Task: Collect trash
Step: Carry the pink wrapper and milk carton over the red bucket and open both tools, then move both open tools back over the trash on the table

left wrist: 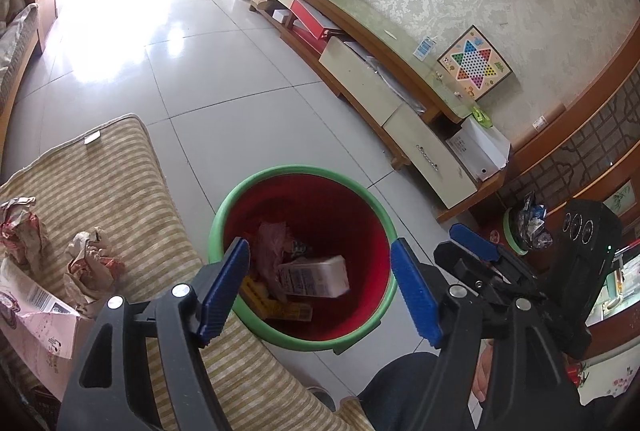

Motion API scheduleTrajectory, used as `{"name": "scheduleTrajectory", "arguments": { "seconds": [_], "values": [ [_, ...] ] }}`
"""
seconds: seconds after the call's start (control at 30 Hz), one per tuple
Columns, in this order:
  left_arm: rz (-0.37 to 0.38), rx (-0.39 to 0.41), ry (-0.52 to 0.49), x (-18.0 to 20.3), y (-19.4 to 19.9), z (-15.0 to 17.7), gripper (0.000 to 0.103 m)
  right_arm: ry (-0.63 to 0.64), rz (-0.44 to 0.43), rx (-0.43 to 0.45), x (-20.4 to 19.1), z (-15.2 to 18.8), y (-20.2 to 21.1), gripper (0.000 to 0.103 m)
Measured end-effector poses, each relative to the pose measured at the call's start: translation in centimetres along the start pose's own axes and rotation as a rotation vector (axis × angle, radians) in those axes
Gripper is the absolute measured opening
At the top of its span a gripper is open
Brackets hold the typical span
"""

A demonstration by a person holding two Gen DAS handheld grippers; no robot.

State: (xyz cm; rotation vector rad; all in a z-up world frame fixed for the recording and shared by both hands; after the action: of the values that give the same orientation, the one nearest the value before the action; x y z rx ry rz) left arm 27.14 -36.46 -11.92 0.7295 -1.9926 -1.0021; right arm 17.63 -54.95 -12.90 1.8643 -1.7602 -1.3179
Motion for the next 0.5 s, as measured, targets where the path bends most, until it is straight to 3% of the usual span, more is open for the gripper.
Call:
{"name": "scheduleTrajectory", "arguments": {
  "seconds": [0.23, 0.37, 0.5],
  "values": [
    [-0.056, 0.061, 0.053, -2.3, 4.1, 2.0, 0.085, -0.003, 0.020, 0.003, -0.7, 0.1, 0.4, 0.098],
    [-0.111, 0.088, 0.104, -4.4, 6.7, 4.1, 0.095, 0.009, 0.033, -0.023, -2.3, 0.6, -0.1, 0.098],
    [-0.166, 0.121, 0.181, -7.1, 9.4, 6.2, 0.095, 0.009, 0.025, -0.048, -4.5, 1.1, -0.5, 0.098]
  ]
}}
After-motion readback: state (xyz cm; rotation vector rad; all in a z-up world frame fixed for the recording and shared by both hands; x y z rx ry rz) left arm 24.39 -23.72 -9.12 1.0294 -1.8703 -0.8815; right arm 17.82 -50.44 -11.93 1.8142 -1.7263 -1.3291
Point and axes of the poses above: each gripper's, at about its wrist camera, not at the fingertips, and y roughly against the way its jaws point, x to its right, z to its underside, the point moved 5 cm from there along -y, roughly the way its jaws point, and after that the axes turned 8 degrees about -x, right-handed, at the moved point
